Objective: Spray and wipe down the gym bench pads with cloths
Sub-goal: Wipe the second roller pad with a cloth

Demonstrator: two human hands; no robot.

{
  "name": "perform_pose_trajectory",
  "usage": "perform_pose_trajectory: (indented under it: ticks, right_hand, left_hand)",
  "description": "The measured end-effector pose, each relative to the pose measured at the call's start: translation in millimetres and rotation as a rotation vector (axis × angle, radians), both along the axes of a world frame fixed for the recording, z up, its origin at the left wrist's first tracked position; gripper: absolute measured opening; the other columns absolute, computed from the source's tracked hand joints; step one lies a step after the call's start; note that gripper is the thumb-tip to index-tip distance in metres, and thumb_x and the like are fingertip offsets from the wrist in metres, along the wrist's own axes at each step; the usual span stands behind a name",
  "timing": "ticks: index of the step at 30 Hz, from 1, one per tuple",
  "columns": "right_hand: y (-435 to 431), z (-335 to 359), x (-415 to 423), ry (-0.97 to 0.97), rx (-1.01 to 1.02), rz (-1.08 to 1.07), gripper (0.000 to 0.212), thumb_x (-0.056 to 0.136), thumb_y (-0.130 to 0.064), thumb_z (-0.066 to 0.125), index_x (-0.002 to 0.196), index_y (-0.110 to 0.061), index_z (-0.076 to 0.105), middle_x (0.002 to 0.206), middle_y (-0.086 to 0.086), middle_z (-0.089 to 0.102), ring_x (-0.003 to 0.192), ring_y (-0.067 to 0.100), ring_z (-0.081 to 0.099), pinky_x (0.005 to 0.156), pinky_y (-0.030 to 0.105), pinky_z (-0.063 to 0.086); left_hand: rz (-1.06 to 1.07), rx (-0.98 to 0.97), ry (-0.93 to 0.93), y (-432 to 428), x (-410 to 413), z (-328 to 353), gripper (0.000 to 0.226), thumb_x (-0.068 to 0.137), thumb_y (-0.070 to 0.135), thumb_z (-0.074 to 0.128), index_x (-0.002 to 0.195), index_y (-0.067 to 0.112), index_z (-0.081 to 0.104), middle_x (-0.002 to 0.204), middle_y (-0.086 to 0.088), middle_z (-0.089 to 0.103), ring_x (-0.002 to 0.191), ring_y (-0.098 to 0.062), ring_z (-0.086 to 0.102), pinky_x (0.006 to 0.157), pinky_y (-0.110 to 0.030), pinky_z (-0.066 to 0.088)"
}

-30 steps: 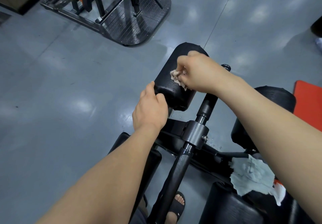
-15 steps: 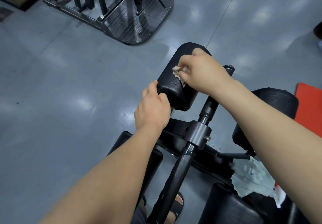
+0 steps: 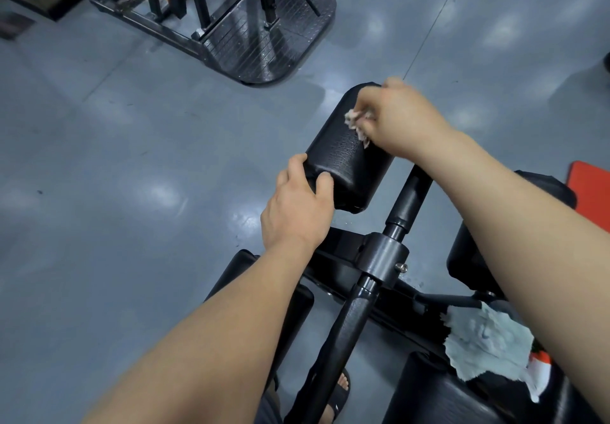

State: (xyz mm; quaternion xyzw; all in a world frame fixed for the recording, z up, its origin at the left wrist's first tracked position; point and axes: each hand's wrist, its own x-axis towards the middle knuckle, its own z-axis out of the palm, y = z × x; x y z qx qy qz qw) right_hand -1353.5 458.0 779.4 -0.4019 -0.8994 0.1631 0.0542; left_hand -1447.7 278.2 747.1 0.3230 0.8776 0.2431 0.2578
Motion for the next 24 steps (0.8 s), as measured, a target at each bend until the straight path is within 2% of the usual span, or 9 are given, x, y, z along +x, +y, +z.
perform_pose_trajectory:
  ticks: [3, 5, 7, 9, 10, 12, 13, 17, 24]
  right_hand:
    - [14.1, -1.0, -1.4, -0.035, 0.037, -0.124, 0.021, 0.095, -0.026, 0.058, 0.112, -0.019, 0.066, 0.109, 0.013, 0.051, 0.093, 0.036, 0.059, 0.082, 0.038, 0.049]
    - [6.0, 0.5, -2.7, -0.049, 0.069, -0.095, 0.018, 0.095, -0.025, 0.056, 0.108, -0.018, 0.065, 0.103, 0.008, 0.046, 0.083, 0.035, 0.058, 0.076, 0.035, 0.046]
    - [-9.2, 2.5, -2.3, -0.047, 0.053, -0.002, 0.012, 0.094, -0.028, 0.057, 0.101, -0.020, 0.063, 0.099, 0.004, 0.041, 0.079, 0.034, 0.056, 0.070, 0.032, 0.040]
    - [-24.8, 5.8, 3.4, -0.048, -0.008, 0.106, 0.005, 0.092, -0.028, 0.060, 0.091, -0.028, 0.055, 0.098, 0.000, 0.042, 0.075, 0.023, 0.052, 0.069, 0.029, 0.035]
    - [-31.2, 7.5, 6.3, -0.047, -0.038, 0.162, 0.012, 0.091, -0.027, 0.061, 0.088, -0.032, 0.051, 0.097, -0.001, 0.042, 0.071, 0.017, 0.049, 0.069, 0.029, 0.036]
    - [-36.5, 7.5, 11.8, -0.037, -0.051, 0.233, 0.012, 0.091, -0.026, 0.063, 0.088, -0.032, 0.053, 0.096, -0.003, 0.042, 0.068, 0.012, 0.049, 0.067, 0.032, 0.042]
    - [-35.7, 7.4, 13.1, -0.037, -0.033, 0.240, 0.005, 0.092, -0.026, 0.063, 0.093, -0.029, 0.059, 0.097, -0.002, 0.043, 0.071, 0.015, 0.053, 0.068, 0.035, 0.047]
    - [-9.1, 3.0, 9.3, -0.059, 0.041, 0.114, 0.017, 0.092, -0.021, 0.063, 0.108, -0.022, 0.065, 0.103, 0.005, 0.045, 0.087, 0.033, 0.059, 0.075, 0.039, 0.051]
    - [43.6, 3.2, 2.4, -0.060, 0.047, -0.129, 0.026, 0.094, -0.017, 0.057, 0.118, -0.018, 0.068, 0.117, 0.020, 0.057, 0.107, 0.040, 0.056, 0.090, 0.040, 0.047]
  left_hand:
    - [0.005, -0.007, 0.007, 0.2, -0.2, -2.6, 0.058, 0.095, 0.066, 0.039, 0.145, 0.039, 0.033, 0.136, 0.008, 0.053, 0.104, -0.021, 0.057, 0.083, -0.037, 0.037]
    - [0.006, -0.044, 0.026, 1.0, 0.3, -3.6, 0.073, 0.093, 0.070, 0.042, 0.155, 0.034, 0.025, 0.146, 0.007, 0.048, 0.120, -0.024, 0.057, 0.088, -0.038, 0.037]
    - [-0.002, -0.076, 0.045, 1.9, 0.7, -3.2, 0.083, 0.092, 0.071, 0.042, 0.160, 0.029, 0.019, 0.152, 0.006, 0.042, 0.126, -0.025, 0.054, 0.093, -0.039, 0.039]
    - [-0.009, -0.081, 0.054, 2.7, 0.3, -4.0, 0.084, 0.091, 0.072, 0.040, 0.159, 0.027, 0.022, 0.150, 0.007, 0.042, 0.123, -0.024, 0.055, 0.092, -0.039, 0.040]
    - [-0.012, -0.078, 0.054, 3.0, -0.1, -4.7, 0.082, 0.090, 0.073, 0.040, 0.158, 0.028, 0.026, 0.149, 0.008, 0.042, 0.120, -0.023, 0.057, 0.091, -0.038, 0.041]
    - [-0.006, -0.061, 0.042, 2.1, -0.2, -6.0, 0.075, 0.088, 0.073, 0.041, 0.150, 0.032, 0.035, 0.142, 0.010, 0.047, 0.113, -0.022, 0.059, 0.088, -0.038, 0.043]
    - [0.000, -0.048, 0.034, 1.8, 0.1, -5.8, 0.069, 0.086, 0.074, 0.043, 0.143, 0.034, 0.039, 0.136, 0.010, 0.050, 0.108, -0.021, 0.060, 0.085, -0.037, 0.043]
    - [0.011, -0.033, 0.013, 0.3, 1.0, -1.1, 0.061, 0.082, 0.075, 0.050, 0.131, 0.038, 0.040, 0.122, 0.015, 0.055, 0.093, -0.016, 0.056, 0.079, -0.034, 0.037]
    - [0.005, -0.020, 0.025, -1.6, 1.6, 0.6, 0.078, 0.072, 0.082, 0.058, 0.134, 0.041, 0.034, 0.123, 0.018, 0.057, 0.102, -0.014, 0.061, 0.081, -0.037, 0.047]
